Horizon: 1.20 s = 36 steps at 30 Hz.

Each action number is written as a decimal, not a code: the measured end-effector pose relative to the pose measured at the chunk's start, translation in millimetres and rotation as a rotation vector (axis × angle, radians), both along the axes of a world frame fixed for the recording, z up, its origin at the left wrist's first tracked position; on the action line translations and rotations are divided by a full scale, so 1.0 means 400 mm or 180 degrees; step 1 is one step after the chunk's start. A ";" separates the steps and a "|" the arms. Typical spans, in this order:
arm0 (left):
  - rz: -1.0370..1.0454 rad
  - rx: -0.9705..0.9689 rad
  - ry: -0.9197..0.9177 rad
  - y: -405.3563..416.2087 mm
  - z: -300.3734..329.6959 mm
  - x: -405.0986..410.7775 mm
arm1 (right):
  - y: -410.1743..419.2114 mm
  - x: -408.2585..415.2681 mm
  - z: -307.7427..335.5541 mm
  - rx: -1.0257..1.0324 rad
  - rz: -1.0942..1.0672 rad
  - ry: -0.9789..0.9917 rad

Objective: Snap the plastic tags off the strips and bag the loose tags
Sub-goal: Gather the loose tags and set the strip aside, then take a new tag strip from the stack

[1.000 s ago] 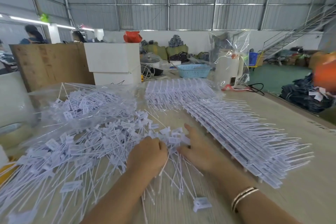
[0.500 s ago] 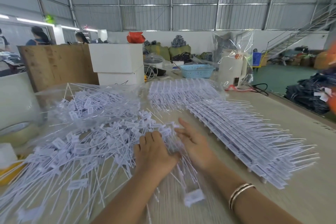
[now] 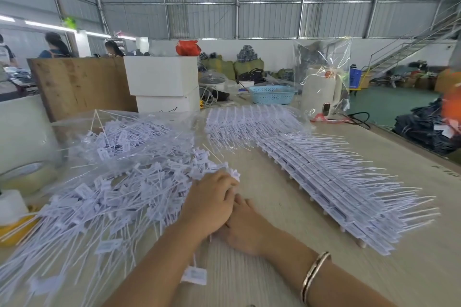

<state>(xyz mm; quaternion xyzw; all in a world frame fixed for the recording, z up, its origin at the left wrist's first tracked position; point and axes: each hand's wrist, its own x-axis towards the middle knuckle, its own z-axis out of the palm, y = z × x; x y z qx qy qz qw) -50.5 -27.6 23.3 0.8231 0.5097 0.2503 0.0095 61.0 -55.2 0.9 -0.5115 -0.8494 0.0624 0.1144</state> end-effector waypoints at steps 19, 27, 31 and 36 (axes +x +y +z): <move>0.0736 -0.0327 0.1486 0.056 -0.020 -0.137 | 0.048 0.233 0.022 -0.0343 -0.1440 0.1617; 0.0588 -0.0281 0.1135 0.032 0.008 -0.110 | 0.062 0.227 0.011 -0.0308 -0.1555 0.1530; -0.0245 0.0087 0.0956 -0.012 0.007 -0.022 | 0.071 0.210 0.005 -0.0202 -0.1540 0.1491; -0.0473 -0.0066 0.1018 -0.004 -0.036 0.042 | 0.077 0.211 0.007 -0.0228 -0.1776 0.1849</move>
